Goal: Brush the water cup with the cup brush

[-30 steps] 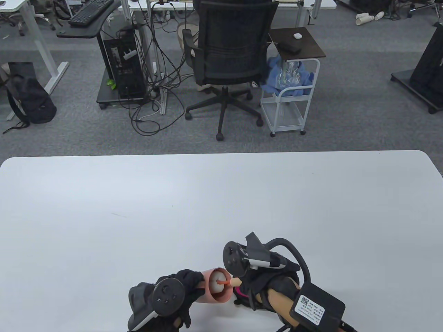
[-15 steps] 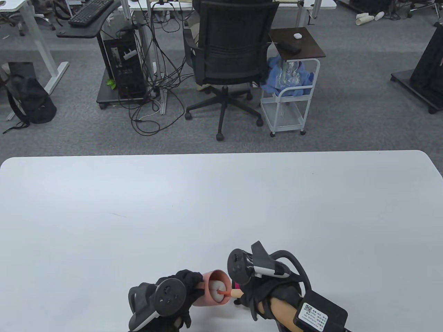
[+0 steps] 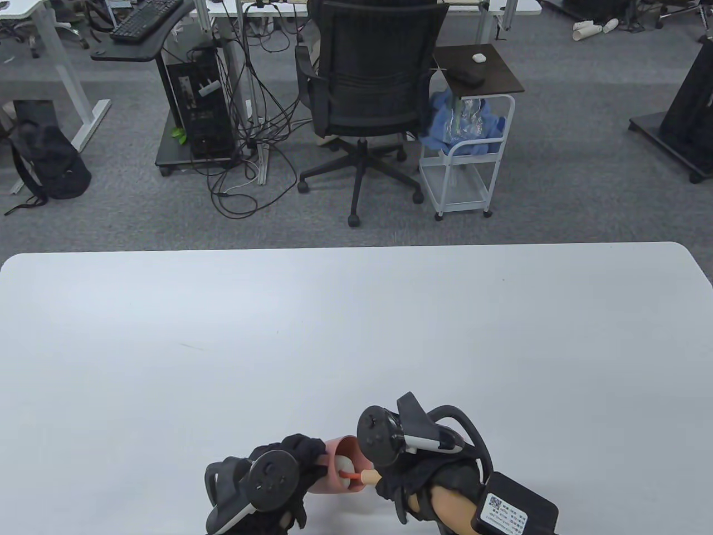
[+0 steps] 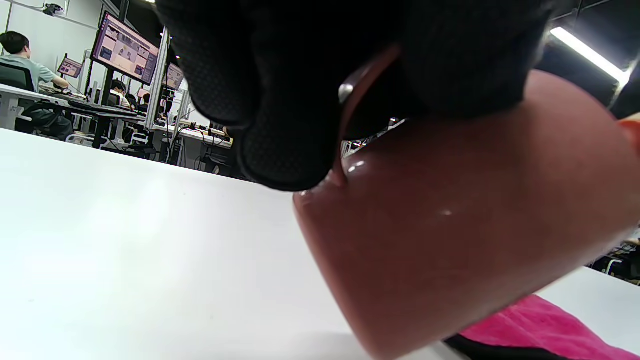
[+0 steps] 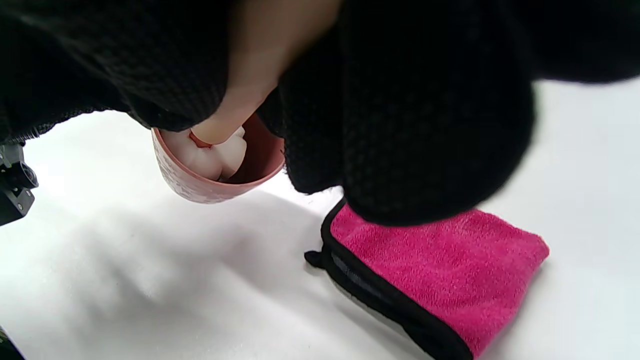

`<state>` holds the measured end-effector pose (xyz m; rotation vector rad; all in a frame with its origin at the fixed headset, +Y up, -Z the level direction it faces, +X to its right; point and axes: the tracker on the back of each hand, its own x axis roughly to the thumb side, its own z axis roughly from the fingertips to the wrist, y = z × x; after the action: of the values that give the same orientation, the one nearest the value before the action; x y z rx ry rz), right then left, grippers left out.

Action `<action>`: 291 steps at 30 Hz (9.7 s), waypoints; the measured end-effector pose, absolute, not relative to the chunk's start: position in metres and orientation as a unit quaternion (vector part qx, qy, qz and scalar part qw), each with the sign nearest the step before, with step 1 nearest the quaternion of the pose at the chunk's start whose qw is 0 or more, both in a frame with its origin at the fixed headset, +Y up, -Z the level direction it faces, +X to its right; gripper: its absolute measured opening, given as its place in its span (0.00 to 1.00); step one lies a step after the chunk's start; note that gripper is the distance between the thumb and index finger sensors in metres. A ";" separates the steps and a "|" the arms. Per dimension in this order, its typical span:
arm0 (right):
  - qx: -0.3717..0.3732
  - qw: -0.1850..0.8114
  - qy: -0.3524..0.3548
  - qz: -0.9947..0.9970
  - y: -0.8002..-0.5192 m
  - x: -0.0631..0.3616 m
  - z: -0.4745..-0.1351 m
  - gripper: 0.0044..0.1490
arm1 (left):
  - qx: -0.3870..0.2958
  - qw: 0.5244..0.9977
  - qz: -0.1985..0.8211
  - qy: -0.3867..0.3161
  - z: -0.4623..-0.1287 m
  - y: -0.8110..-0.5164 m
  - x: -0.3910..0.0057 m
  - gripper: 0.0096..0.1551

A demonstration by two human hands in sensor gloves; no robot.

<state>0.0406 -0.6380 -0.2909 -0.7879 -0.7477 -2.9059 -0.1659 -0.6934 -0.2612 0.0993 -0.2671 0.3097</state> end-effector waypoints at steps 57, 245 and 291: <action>-0.078 -0.107 -0.134 -0.982 -0.771 0.188 -0.408 0.35 | -0.014 0.930 0.350 -0.109 -0.273 -0.708 -0.183 0.22; -0.412 -0.168 0.134 -0.885 -0.665 0.043 -0.215 0.40 | 0.004 0.818 0.563 -0.122 -0.269 -0.706 -0.197 0.21; -0.194 -0.840 -0.180 -0.474 -0.748 0.121 -0.322 0.39 | -0.074 0.784 0.591 -0.176 -0.275 -0.714 -0.187 0.21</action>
<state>0.1211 -0.7481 -0.3218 -1.8374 -1.7007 -4.4837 -0.1874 -0.7145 -0.2753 -0.1592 -0.3796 1.2756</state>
